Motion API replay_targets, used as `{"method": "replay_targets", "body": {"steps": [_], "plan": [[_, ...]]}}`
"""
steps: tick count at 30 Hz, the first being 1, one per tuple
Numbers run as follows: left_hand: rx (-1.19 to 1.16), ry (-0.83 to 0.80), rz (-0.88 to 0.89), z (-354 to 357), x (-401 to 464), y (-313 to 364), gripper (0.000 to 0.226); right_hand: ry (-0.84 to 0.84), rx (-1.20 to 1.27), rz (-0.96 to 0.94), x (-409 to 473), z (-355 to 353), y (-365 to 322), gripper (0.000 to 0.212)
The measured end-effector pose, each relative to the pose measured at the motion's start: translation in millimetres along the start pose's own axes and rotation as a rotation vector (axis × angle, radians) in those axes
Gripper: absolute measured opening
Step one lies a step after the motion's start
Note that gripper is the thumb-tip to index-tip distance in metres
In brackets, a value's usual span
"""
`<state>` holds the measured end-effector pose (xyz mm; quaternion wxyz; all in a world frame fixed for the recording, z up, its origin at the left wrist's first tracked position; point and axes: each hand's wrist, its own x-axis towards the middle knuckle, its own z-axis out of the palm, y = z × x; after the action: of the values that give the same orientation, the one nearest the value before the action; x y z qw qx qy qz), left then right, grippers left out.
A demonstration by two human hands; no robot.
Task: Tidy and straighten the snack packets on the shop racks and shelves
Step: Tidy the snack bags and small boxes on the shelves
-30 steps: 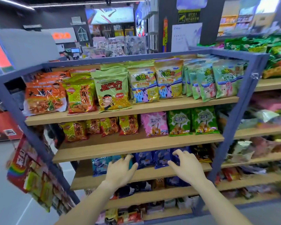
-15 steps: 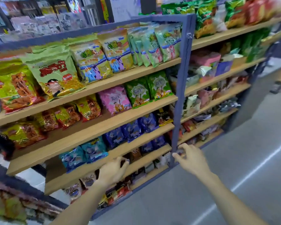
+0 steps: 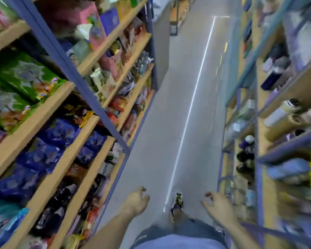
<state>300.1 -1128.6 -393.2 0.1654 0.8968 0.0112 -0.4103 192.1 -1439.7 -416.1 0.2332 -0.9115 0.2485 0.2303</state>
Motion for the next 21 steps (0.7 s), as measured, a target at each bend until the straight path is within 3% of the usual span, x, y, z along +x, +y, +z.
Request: {"method": "replay_targets", "body": {"steps": [7, 10, 17, 21], "plan": [[-0.023, 0.026, -0.065, -50.2, 58.5, 46.3, 0.033, -0.032, 0.093, 0.087, 75.5, -40.8, -2.5, 0.041], [-0.069, 0.068, -0.117, -80.9, 85.4, 55.4, 0.022, 0.001, 0.115, 0.011, 135.7, -82.6, -27.9, 0.043], [-0.117, 0.027, -0.326, -117.9, 140.2, 48.3, 0.027, 0.096, 0.136, -0.117, 268.4, -205.6, -110.5, 0.039], [-0.180, 0.019, -0.359, -145.9, 170.6, 81.9, 0.030, 0.130, 0.133, -0.209, 340.9, -250.5, -145.6, 0.035]]}}
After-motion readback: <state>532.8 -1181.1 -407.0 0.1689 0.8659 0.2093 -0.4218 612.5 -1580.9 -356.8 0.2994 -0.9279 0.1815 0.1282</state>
